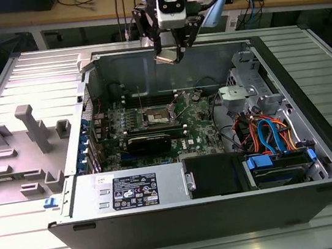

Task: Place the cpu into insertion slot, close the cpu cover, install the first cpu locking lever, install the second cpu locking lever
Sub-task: 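Place the cpu into insertion slot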

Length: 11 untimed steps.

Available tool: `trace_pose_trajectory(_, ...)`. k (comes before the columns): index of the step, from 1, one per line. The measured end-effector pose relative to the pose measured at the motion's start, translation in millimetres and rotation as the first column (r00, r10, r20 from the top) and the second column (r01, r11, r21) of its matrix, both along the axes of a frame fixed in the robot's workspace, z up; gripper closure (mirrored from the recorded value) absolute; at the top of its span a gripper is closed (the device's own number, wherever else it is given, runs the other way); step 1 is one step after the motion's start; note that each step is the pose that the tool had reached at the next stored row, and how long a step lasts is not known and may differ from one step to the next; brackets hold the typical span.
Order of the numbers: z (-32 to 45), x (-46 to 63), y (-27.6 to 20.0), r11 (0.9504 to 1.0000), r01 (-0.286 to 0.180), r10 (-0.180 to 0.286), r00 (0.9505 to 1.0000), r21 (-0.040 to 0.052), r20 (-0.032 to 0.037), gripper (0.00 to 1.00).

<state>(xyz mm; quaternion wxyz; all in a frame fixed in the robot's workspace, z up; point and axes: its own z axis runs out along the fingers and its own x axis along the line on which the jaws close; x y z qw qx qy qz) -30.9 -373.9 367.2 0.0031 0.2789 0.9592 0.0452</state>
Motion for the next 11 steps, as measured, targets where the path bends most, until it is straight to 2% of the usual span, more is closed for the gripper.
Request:
trace_pose_trajectory(5, -1.3, 0.0, 0.0, 0.9993, 0.038, -0.038, 0.9993, -0.0001, 0.0001, 0.45)
trace_pose_trajectory(8, -2.2, 0.0, 0.0, 0.9964, 0.085, -0.085, 0.9964, -0.0001, -0.0001, 0.45)
trace_pose_trajectory(11, -2.5, 0.0, -0.1, 0.9936, 0.113, -0.113, 0.9936, -0.0001, -0.0005, 0.45)
